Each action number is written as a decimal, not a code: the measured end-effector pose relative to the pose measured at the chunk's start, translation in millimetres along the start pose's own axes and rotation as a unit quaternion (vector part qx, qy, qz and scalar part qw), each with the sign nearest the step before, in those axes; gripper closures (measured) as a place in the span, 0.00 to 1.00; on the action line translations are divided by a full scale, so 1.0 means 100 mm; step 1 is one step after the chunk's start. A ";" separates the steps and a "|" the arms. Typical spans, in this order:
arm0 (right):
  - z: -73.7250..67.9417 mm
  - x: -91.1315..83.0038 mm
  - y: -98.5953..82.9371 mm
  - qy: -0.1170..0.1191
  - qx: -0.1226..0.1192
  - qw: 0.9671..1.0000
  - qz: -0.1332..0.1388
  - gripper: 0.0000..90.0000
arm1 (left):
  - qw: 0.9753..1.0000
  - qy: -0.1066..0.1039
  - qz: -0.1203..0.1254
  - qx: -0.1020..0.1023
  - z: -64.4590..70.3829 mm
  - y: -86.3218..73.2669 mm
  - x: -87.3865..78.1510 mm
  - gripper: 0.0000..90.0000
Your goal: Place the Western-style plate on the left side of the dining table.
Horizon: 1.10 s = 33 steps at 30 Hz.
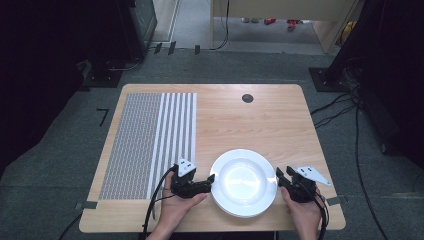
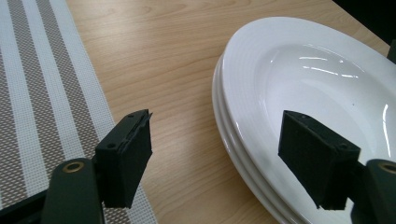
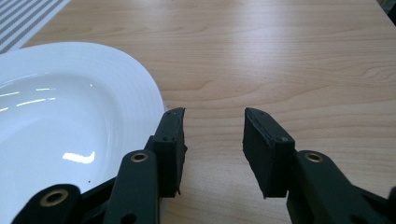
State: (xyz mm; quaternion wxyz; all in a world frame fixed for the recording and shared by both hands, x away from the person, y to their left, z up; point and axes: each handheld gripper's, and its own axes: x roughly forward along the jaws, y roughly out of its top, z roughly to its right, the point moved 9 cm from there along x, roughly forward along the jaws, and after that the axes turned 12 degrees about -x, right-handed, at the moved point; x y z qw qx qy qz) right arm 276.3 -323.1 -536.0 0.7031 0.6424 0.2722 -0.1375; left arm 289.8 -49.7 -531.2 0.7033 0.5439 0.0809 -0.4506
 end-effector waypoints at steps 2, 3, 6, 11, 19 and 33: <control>-0.01 -0.01 0.00 0.002 0.004 1.000 -0.001 0.66 | 1.000 0.002 0.000 0.002 0.01 -0.02 0.01 0.33; -0.01 -0.01 0.00 0.001 0.004 1.000 -0.002 0.65 | 1.000 0.002 -0.001 0.004 0.01 -0.02 0.01 0.35; -0.05 -0.02 0.02 0.011 0.003 1.000 0.007 0.65 | 1.000 0.001 -0.005 0.000 0.02 -0.05 0.02 0.42; -0.18 -0.02 0.00 0.061 0.003 0.998 -0.005 0.74 | 1.000 -0.016 -0.006 -0.005 0.05 -0.07 0.03 0.50; -0.29 0.01 0.00 0.055 -0.002 0.998 -0.015 0.75 | 0.999 -0.040 -0.015 0.002 0.15 -0.13 0.05 0.59; -0.23 -0.03 -0.03 0.083 0.058 0.995 0.004 0.85 | 0.998 -0.058 -0.019 -0.006 0.17 -0.15 0.06 0.64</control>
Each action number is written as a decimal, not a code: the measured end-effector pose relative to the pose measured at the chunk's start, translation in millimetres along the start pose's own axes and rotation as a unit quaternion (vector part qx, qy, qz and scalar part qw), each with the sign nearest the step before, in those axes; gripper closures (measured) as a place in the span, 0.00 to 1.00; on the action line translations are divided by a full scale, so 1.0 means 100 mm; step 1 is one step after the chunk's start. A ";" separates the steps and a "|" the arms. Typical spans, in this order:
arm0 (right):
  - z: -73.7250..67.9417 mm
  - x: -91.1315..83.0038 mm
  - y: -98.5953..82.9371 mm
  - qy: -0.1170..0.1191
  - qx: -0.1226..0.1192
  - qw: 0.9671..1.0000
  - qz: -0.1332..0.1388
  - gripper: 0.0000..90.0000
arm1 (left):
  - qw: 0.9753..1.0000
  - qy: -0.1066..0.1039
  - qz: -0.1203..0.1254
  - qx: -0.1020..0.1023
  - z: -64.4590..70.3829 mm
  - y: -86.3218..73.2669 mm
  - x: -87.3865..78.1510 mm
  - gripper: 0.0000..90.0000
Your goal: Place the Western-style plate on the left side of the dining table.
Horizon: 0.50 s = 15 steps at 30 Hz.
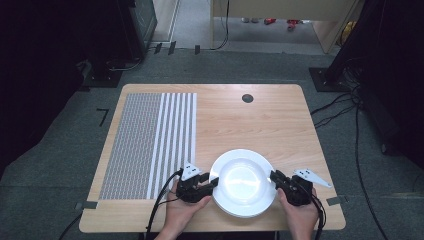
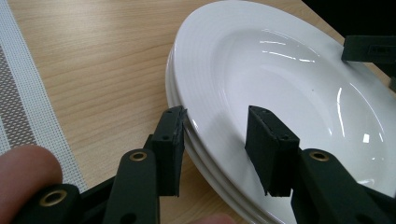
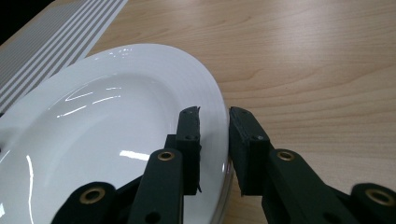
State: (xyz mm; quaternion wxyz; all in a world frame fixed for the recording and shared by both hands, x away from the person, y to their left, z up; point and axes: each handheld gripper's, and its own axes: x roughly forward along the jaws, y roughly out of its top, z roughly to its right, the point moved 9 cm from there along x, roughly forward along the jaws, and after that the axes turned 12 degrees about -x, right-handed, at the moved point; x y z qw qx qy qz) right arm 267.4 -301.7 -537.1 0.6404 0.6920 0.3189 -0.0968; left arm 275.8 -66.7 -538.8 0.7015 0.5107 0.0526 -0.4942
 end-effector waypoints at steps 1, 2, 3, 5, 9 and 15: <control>0.00 0.00 0.00 0.000 0.000 1.000 0.000 0.85 | 1.000 -0.001 0.000 -0.001 0.00 0.00 0.00 0.64; 0.00 0.00 0.00 0.002 0.006 1.000 -0.001 0.85 | 1.000 -0.002 0.000 -0.002 0.00 0.00 0.00 0.64; 0.01 -0.01 0.00 0.004 0.011 1.000 -0.001 0.86 | 1.000 -0.003 0.000 -0.003 0.00 0.00 0.00 0.64; 0.01 -0.01 0.00 0.008 0.019 1.000 0.002 0.86 | 1.000 -0.005 -0.004 -0.004 0.00 -0.01 0.00 0.63; 0.03 -0.02 -0.01 0.022 0.055 0.998 0.006 0.88 | 1.000 -0.008 -0.007 -0.008 0.00 -0.02 0.01 0.60; 0.04 -0.05 -0.01 0.046 0.107 0.993 0.004 0.89 | 1.000 -0.003 -0.009 -0.006 0.00 -0.03 0.02 0.59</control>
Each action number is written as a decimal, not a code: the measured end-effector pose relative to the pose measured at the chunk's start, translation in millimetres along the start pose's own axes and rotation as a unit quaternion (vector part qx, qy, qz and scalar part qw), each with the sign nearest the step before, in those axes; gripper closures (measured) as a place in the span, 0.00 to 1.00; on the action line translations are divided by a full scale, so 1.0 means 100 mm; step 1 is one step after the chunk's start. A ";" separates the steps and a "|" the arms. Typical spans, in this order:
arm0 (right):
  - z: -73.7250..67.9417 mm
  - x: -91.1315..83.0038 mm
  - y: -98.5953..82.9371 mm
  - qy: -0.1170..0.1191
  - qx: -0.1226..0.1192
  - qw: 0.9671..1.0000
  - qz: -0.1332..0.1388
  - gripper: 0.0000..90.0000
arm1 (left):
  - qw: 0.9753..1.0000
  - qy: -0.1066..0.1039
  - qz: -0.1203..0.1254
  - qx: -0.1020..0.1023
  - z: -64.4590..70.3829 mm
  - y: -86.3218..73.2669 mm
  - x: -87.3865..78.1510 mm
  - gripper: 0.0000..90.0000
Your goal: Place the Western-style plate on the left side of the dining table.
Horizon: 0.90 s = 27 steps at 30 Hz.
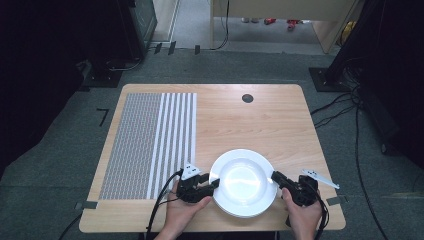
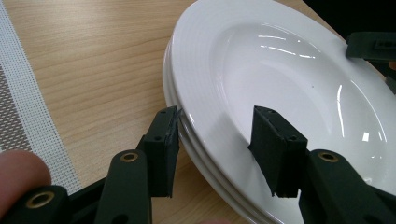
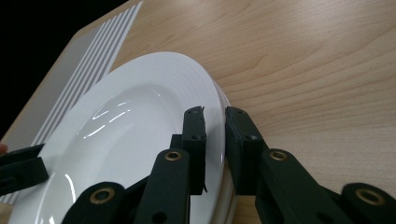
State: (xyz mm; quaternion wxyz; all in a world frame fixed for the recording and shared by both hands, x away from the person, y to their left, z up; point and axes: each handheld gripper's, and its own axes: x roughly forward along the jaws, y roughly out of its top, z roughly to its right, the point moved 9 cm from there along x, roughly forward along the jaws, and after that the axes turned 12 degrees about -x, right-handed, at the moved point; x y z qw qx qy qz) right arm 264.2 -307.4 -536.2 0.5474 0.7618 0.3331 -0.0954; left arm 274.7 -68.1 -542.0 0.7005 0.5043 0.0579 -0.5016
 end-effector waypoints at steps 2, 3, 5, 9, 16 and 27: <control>0.00 -0.01 0.02 0.006 0.010 1.000 0.006 0.90 | 1.000 0.002 -0.001 -0.001 0.00 0.00 0.00 0.59; 0.00 -0.02 0.03 0.010 0.015 1.000 0.008 0.90 | 1.000 0.003 -0.001 0.000 0.00 -0.01 0.01 0.58; -0.01 -0.02 0.03 0.020 0.027 0.999 0.011 0.89 | 1.000 0.003 -0.002 -0.002 0.00 -0.01 0.01 0.58; -0.02 -0.01 0.02 0.053 0.080 0.995 0.004 0.89 | 1.000 0.004 0.000 -0.001 0.00 -0.01 0.01 0.58; 0.00 0.03 0.01 0.056 0.078 0.995 0.013 0.89 | 1.000 0.003 0.000 -0.004 -0.01 -0.02 0.02 0.56; -0.13 0.01 0.12 0.140 0.078 0.984 0.074 0.93 | 1.000 -0.007 0.001 -0.016 -0.03 -0.01 0.03 0.57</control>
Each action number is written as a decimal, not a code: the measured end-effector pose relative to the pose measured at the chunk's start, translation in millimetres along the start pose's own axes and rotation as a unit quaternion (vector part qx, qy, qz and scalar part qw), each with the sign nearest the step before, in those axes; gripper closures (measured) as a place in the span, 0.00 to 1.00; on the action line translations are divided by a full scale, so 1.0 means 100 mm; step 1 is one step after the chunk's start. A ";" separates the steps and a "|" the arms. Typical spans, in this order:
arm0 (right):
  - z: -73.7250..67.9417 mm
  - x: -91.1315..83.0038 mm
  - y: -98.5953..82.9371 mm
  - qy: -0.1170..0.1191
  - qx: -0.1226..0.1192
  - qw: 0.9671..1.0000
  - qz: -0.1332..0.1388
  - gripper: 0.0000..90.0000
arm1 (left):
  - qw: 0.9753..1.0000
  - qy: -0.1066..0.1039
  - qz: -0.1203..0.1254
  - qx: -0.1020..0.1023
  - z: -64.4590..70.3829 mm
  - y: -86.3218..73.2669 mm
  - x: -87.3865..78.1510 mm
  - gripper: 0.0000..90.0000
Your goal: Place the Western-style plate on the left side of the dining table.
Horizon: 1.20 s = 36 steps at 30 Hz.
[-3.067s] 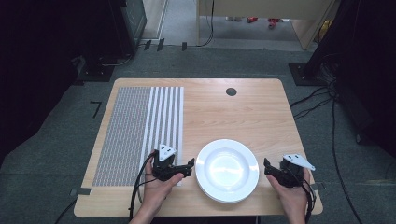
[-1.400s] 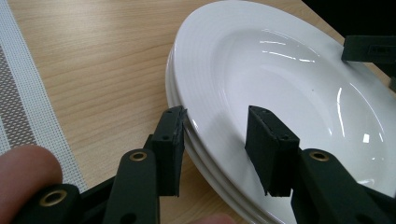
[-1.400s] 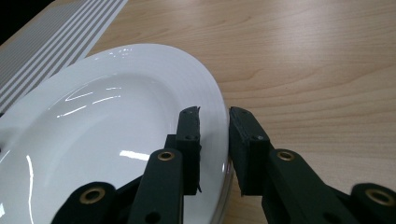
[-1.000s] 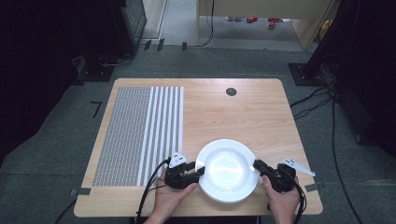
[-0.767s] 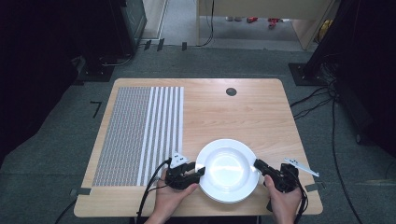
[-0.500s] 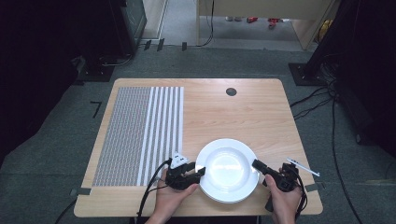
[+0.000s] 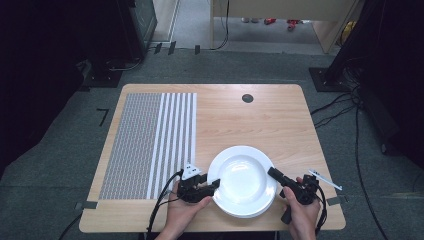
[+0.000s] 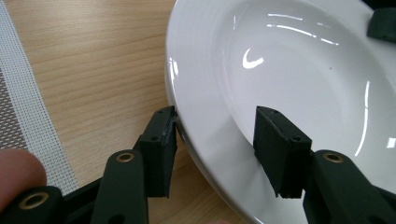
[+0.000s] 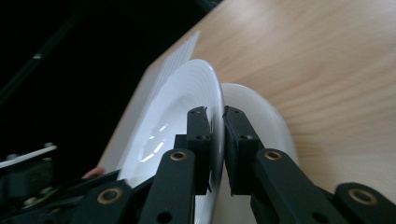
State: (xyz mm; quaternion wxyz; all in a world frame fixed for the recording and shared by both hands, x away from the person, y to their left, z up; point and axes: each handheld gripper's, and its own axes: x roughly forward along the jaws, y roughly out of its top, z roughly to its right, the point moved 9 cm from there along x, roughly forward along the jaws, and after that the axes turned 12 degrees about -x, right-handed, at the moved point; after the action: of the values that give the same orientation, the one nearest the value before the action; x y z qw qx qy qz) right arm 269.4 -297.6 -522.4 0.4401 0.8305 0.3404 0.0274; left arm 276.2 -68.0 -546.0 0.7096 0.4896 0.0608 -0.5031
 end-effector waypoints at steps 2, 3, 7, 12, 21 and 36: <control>-0.03 0.02 0.01 0.000 -0.011 1.000 0.005 0.92 | 1.000 -0.005 0.001 -0.005 0.00 0.00 0.00 0.57; -0.03 0.02 0.01 -0.004 -0.013 1.000 0.006 0.92 | 1.000 -0.005 0.002 -0.007 0.00 0.00 0.00 0.57; -0.01 0.03 -0.01 -0.011 -0.014 1.000 0.006 0.91 | 1.000 -0.001 0.012 -0.001 0.01 0.02 -0.03 0.62; -0.01 0.05 -0.01 -0.020 -0.016 1.000 0.007 0.91 | 1.000 -0.009 0.017 -0.008 -0.01 0.04 -0.04 0.64; -0.04 0.08 -0.03 -0.029 -0.016 0.999 0.007 0.90 | 0.998 -0.035 0.021 -0.049 -0.04 0.10 -0.10 0.72; -0.15 0.11 0.04 -0.021 -0.014 1.000 0.015 0.90 | 0.997 -0.047 0.027 -0.062 -0.05 0.17 -0.19 0.74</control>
State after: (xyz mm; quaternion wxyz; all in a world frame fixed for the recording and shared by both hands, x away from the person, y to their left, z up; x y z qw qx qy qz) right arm 275.1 -281.8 -513.5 0.4579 0.8297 0.3185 0.0215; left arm 282.1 -51.6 -526.1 0.7542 0.4217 0.0452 -0.5013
